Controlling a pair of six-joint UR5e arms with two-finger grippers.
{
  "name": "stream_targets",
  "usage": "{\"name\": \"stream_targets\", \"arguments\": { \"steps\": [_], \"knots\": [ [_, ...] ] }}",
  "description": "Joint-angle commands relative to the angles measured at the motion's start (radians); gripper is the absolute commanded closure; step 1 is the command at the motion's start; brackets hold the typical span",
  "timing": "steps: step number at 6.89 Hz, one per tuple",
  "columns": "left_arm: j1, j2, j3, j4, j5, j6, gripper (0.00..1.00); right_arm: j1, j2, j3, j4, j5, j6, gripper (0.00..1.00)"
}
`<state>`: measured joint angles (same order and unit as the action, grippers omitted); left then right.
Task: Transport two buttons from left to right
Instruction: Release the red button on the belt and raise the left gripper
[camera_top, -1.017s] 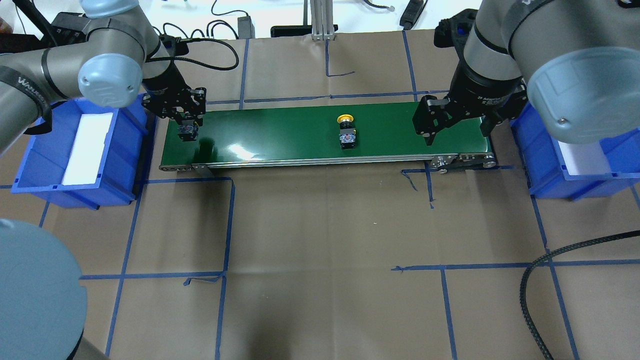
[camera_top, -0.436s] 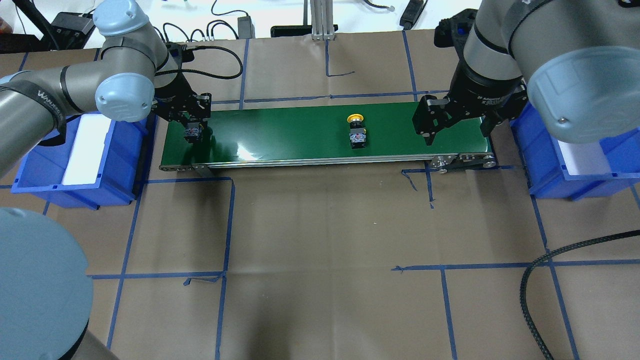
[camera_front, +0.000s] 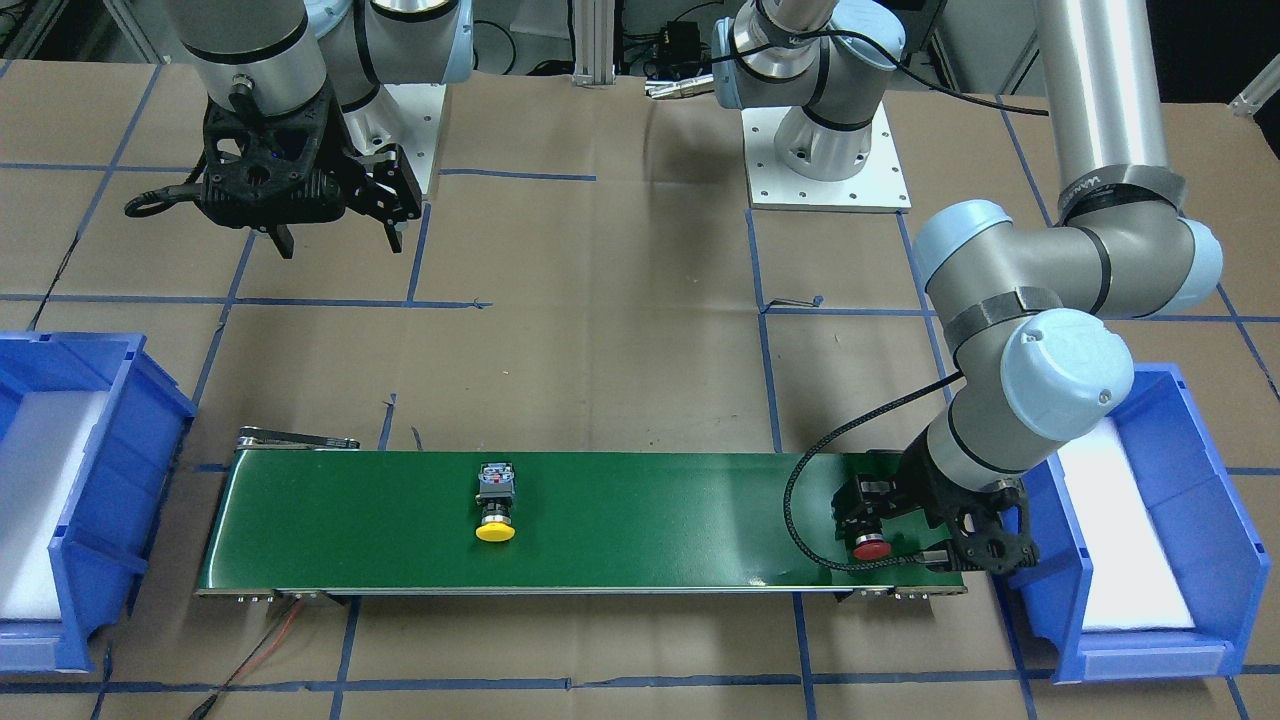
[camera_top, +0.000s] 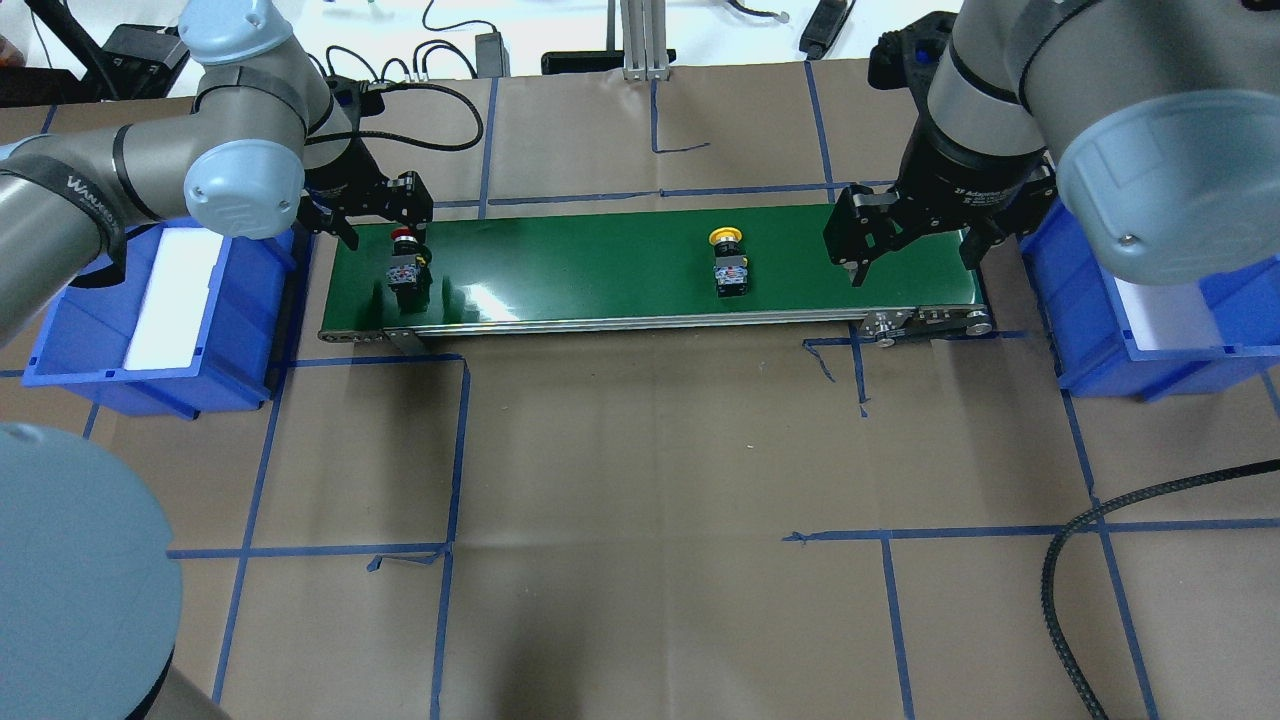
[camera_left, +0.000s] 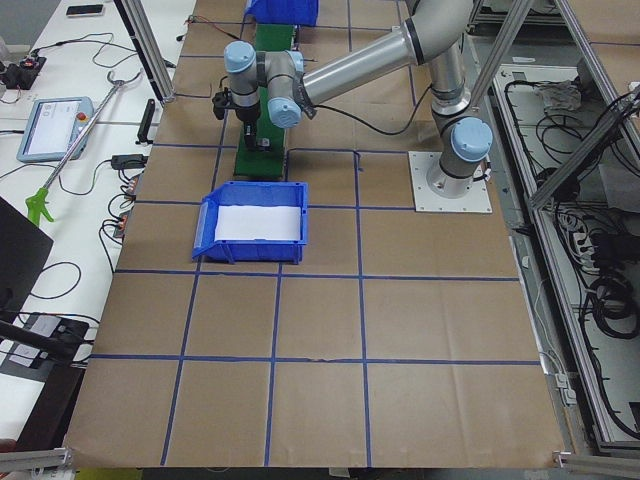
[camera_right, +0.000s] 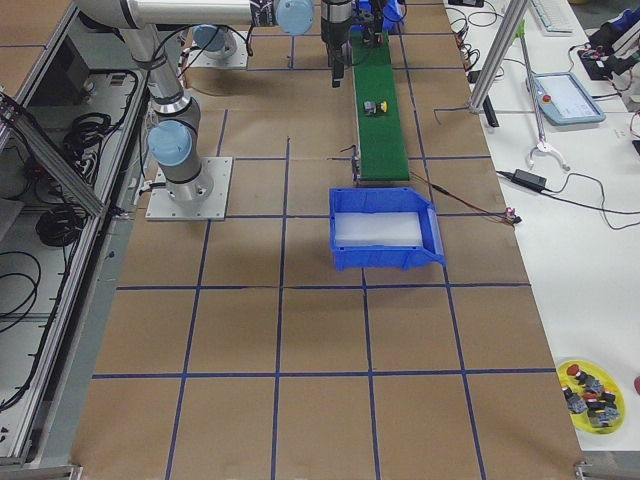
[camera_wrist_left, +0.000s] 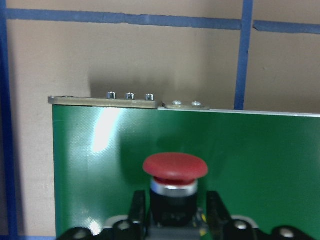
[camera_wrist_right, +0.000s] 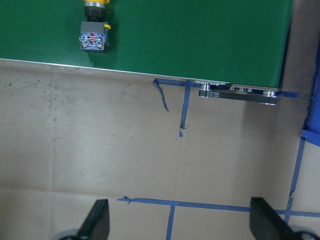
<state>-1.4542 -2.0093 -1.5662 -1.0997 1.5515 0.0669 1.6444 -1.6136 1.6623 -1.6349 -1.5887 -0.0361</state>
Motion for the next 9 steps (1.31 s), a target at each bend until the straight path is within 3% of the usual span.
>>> {"name": "stream_targets", "arguments": {
  "steps": [1,4,5,7,9],
  "knots": [
    [0.000,0.047,0.023,-0.049,0.001,-0.001,0.00,0.002,-0.008,0.007,0.007,0.001,-0.001,0.00],
    [0.000,0.194,0.075,-0.308,0.002,-0.001,0.00,0.003,0.059,0.016,-0.069,0.003,-0.002,0.00],
    [-0.001,0.251,0.057,-0.351,0.001,-0.001,0.00,0.003,0.102,0.025,-0.191,-0.008,-0.001,0.00],
    [-0.044,0.378,0.031,-0.444,0.001,-0.002,0.00,0.002,0.179,0.045,-0.305,0.001,0.013,0.00],
    [-0.063,0.437,-0.018,-0.470,0.001,-0.007,0.00,-0.001,0.274,0.042,-0.493,0.004,0.056,0.00]
  ]
}}
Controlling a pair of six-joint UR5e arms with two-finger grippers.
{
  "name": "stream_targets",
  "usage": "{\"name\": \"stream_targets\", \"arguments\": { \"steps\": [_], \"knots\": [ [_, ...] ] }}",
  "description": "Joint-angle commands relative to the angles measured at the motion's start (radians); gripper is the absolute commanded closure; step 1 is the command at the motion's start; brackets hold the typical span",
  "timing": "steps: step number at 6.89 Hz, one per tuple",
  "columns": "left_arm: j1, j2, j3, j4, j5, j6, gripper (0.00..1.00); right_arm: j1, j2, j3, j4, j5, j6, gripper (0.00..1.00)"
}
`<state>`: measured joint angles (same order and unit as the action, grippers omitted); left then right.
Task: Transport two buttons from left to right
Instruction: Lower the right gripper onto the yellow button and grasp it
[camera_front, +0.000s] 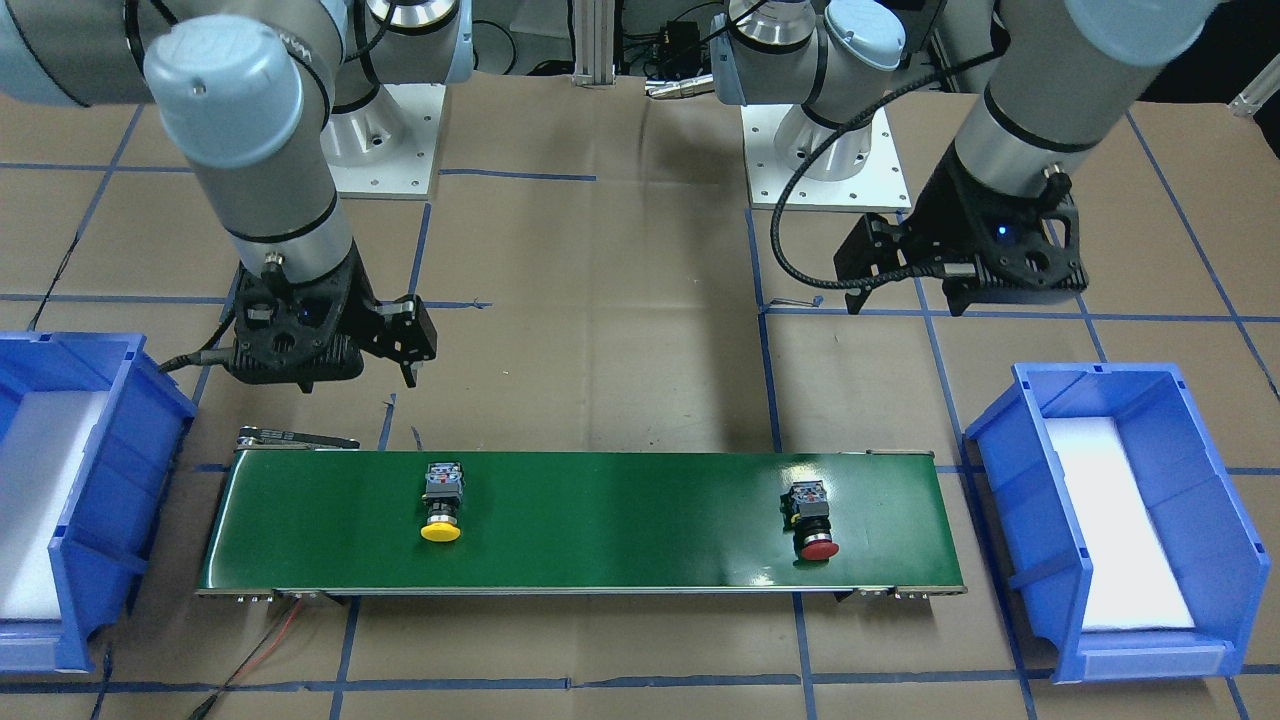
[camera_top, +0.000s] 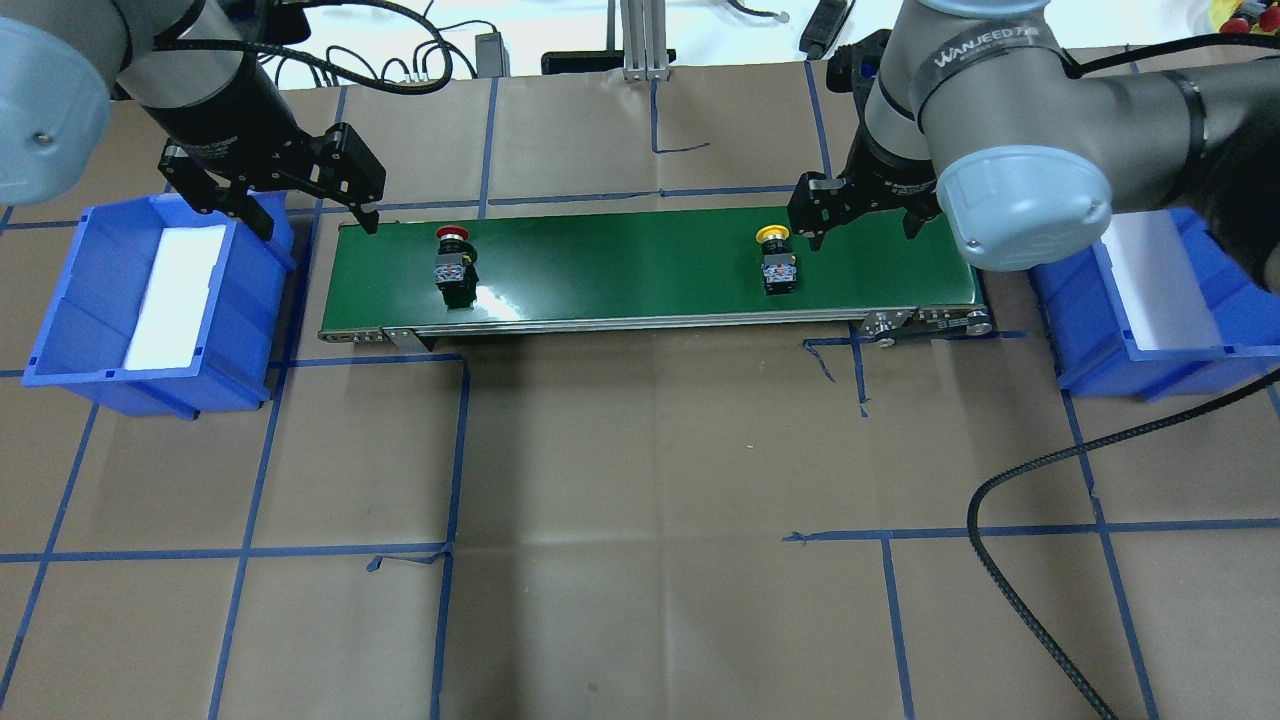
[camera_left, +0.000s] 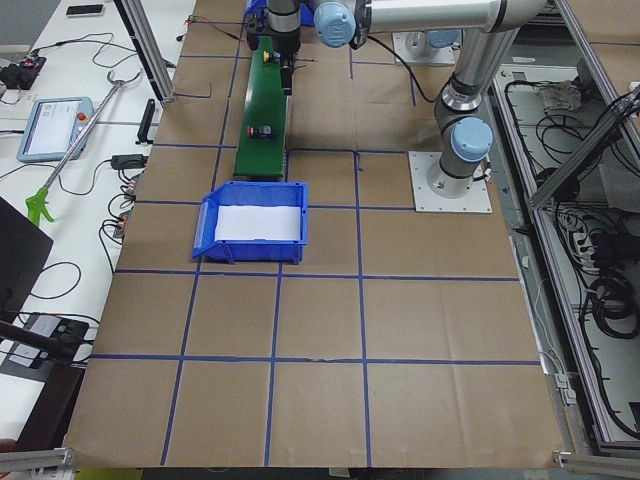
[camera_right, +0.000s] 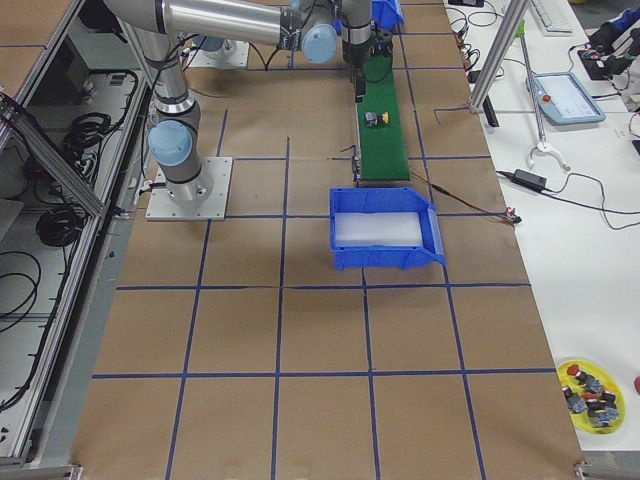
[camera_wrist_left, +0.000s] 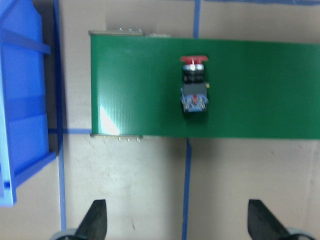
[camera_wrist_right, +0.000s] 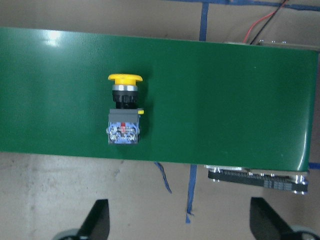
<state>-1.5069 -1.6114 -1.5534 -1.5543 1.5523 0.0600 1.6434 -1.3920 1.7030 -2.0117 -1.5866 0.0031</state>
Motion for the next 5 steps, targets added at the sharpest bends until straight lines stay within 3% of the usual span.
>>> {"name": "stream_targets", "arguments": {
  "steps": [1,2,5],
  "knots": [
    [-0.010,0.054,-0.048,-0.006,0.000,0.001,0.00,-0.001,0.101,-0.005,-0.143,0.028,0.018,0.01],
    [-0.007,0.062,-0.048,-0.003,0.002,0.007,0.00,-0.002,0.158,-0.019,-0.145,0.095,0.034,0.01],
    [-0.007,0.061,-0.028,-0.015,0.000,0.009,0.00,-0.020,0.234,-0.006,-0.196,0.088,0.021,0.01]
  ]
}}
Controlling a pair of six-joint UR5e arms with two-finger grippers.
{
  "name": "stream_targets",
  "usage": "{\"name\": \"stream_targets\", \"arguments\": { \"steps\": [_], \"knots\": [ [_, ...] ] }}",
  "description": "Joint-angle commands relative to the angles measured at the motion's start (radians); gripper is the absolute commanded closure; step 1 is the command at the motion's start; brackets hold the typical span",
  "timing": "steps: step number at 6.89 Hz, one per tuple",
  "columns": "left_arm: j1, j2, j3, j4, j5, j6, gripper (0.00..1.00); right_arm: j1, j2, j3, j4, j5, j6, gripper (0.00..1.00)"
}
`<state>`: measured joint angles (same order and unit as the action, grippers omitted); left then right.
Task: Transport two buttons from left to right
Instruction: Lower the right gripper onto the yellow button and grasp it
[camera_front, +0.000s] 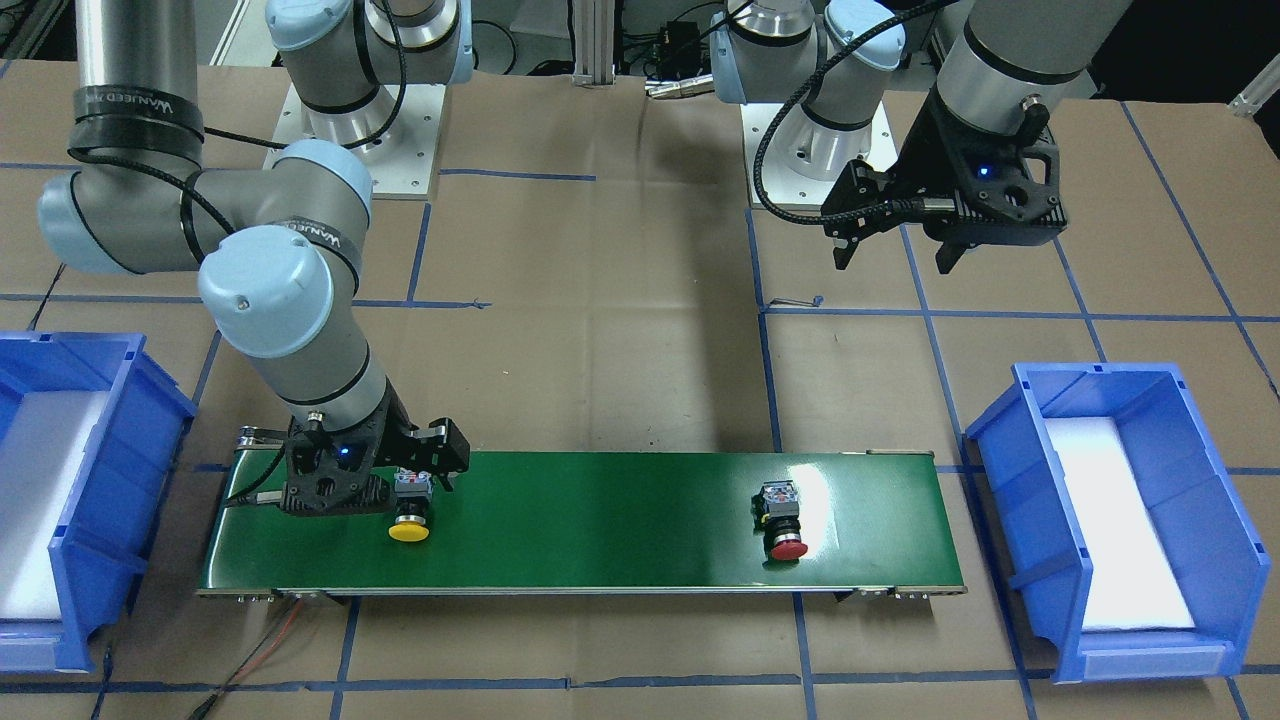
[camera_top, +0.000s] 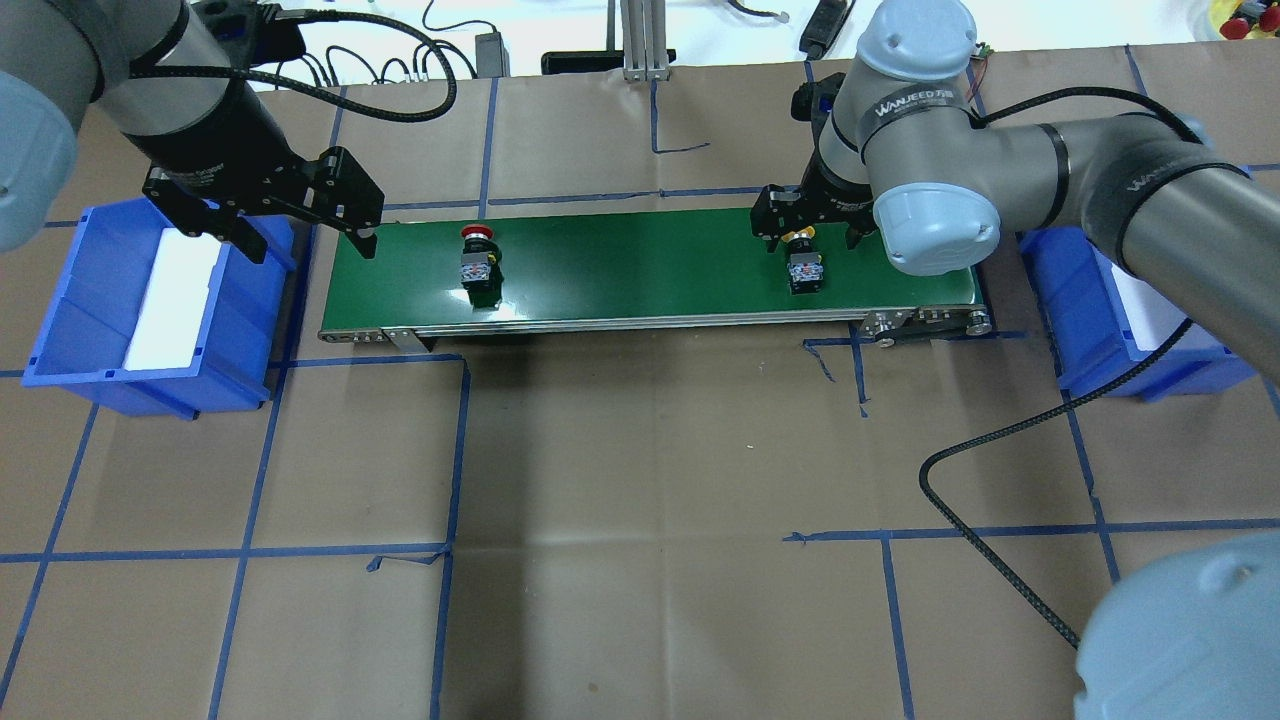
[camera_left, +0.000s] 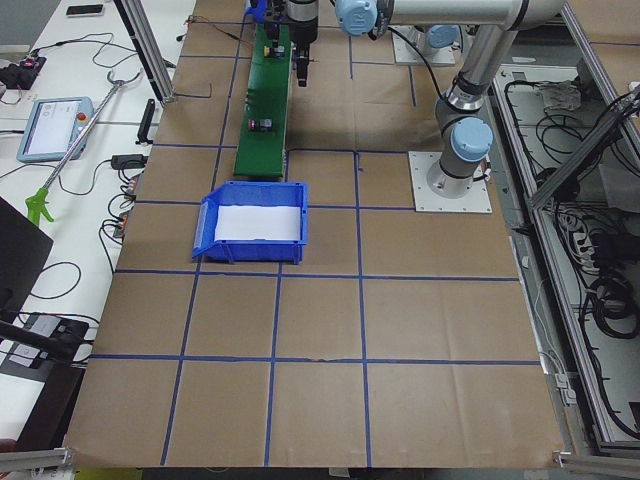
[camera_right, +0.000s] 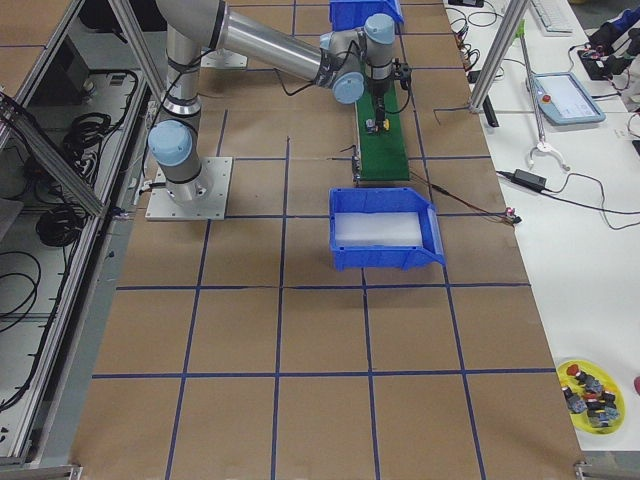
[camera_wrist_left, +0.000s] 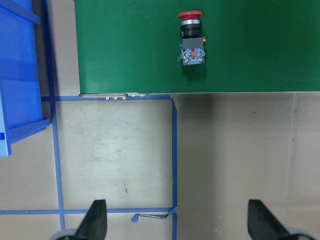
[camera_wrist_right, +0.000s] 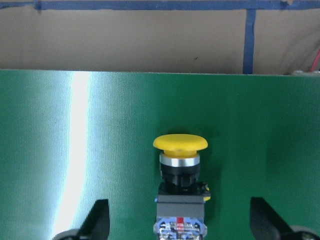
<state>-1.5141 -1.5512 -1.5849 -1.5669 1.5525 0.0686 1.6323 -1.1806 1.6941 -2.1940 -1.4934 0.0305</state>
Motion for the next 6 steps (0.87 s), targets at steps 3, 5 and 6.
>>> {"name": "stream_targets", "arguments": {
  "steps": [3,5,6],
  "knots": [
    [0.000,0.000,0.000,-0.002,0.000,0.000,0.00,-0.014,0.042,0.009,-0.003,-0.021,-0.003,0.44],
    [0.000,0.000,-0.003,-0.002,0.000,-0.001,0.00,-0.025,0.036,-0.004,0.010,-0.137,-0.008,0.93],
    [0.000,0.000,-0.001,-0.002,0.000,0.000,0.00,-0.055,0.014,-0.031,0.042,-0.154,-0.024,0.96]
  ]
}}
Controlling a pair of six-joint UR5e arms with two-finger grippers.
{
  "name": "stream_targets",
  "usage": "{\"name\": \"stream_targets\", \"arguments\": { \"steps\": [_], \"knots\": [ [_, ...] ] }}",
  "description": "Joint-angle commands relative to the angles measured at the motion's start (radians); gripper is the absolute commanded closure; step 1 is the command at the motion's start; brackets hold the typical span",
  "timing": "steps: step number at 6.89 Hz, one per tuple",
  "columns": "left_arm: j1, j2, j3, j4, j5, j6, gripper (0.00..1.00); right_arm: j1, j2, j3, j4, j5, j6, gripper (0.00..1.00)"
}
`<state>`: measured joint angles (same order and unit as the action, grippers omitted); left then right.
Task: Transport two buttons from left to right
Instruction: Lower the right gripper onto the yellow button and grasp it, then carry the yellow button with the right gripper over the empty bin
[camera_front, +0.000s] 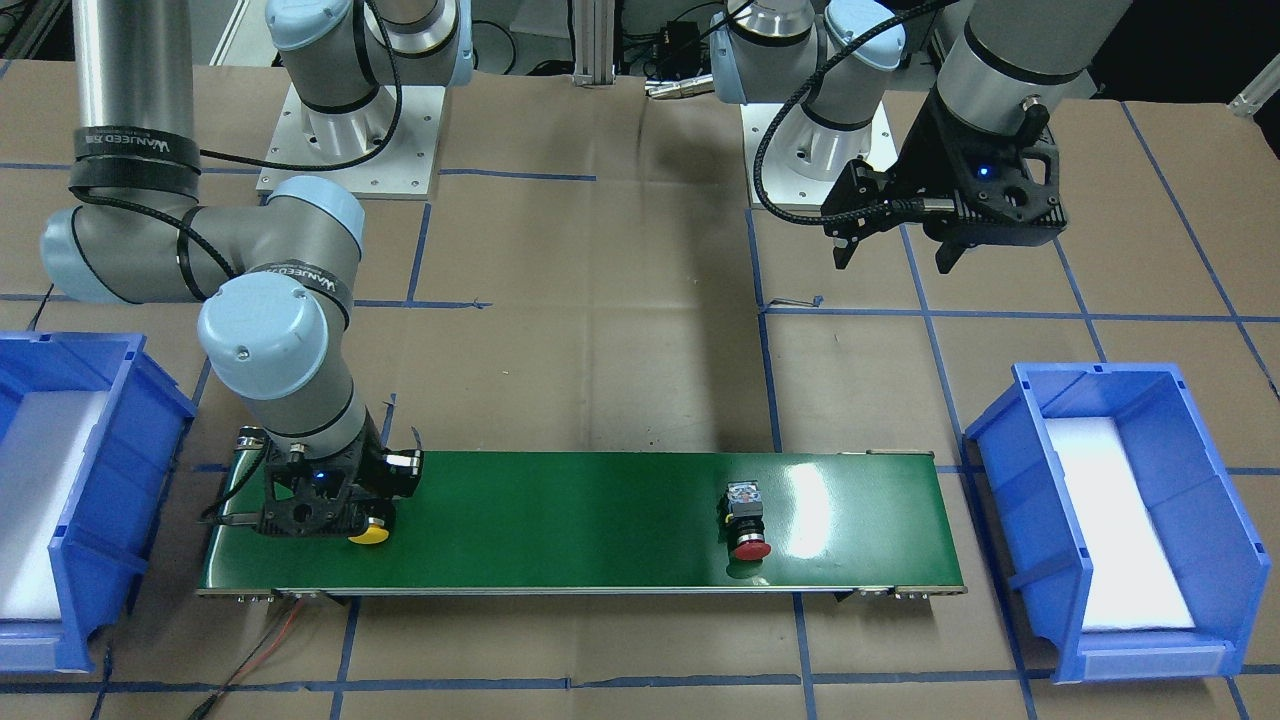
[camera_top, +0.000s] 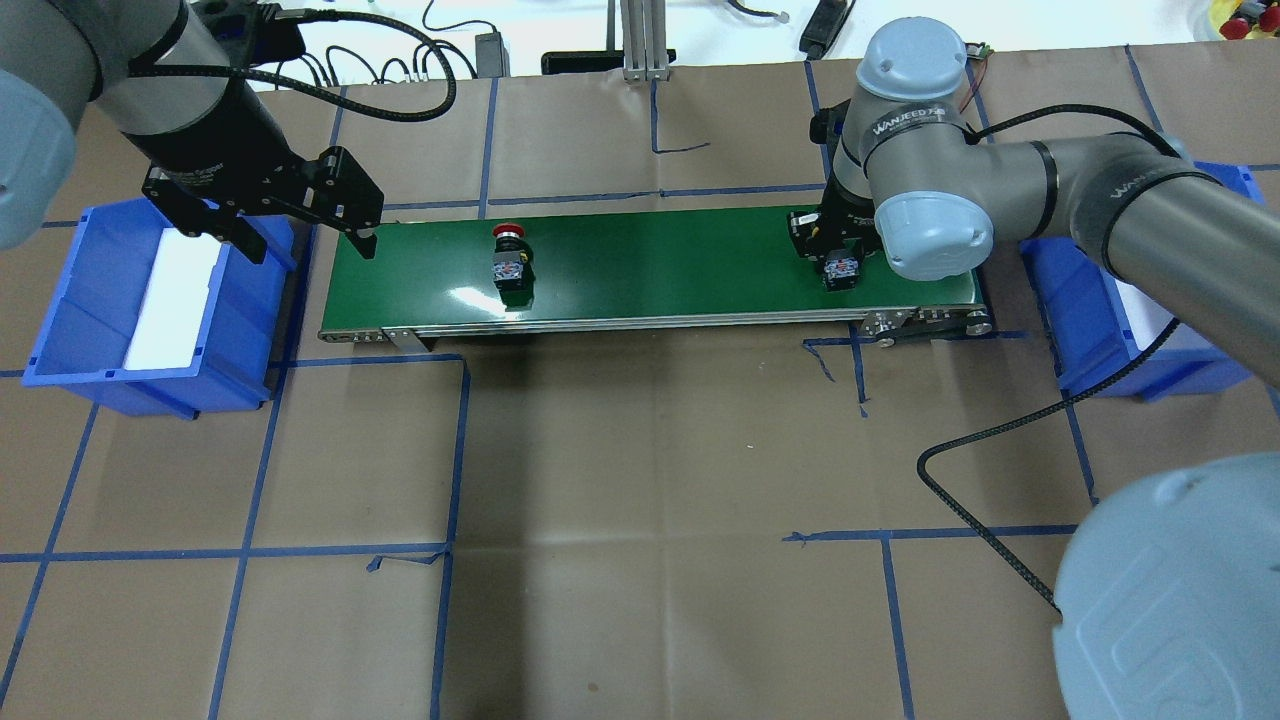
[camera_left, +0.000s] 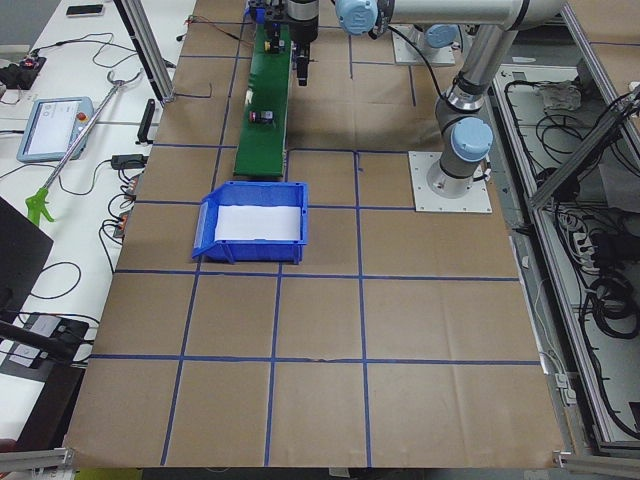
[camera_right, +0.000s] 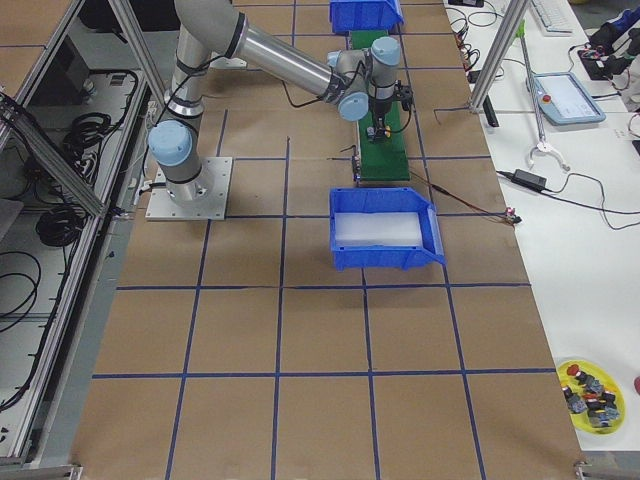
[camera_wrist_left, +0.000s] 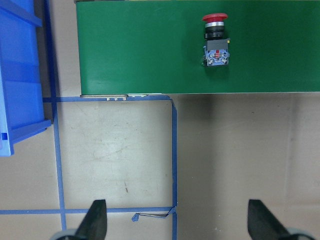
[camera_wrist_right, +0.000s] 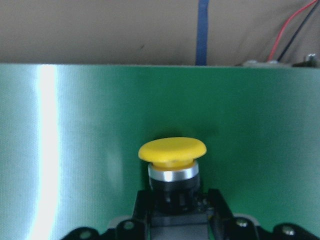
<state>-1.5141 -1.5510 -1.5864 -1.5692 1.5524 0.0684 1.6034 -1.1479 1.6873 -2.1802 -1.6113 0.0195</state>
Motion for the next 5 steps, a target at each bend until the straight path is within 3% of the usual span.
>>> {"name": "stream_targets", "arguments": {
  "steps": [1,3,5],
  "knots": [
    [0.000,0.000,0.003,0.002,0.000,0.001,0.00,-0.055,-0.059,-0.081,0.128,-0.035,-0.086,0.96],
    [0.000,0.002,-0.004,0.002,0.000,0.001,0.00,-0.162,-0.110,-0.171,0.241,-0.039,-0.229,0.96],
    [0.000,0.002,-0.006,0.003,0.000,0.001,0.00,-0.398,-0.194,-0.170,0.296,-0.033,-0.484,0.95]
  ]
}}
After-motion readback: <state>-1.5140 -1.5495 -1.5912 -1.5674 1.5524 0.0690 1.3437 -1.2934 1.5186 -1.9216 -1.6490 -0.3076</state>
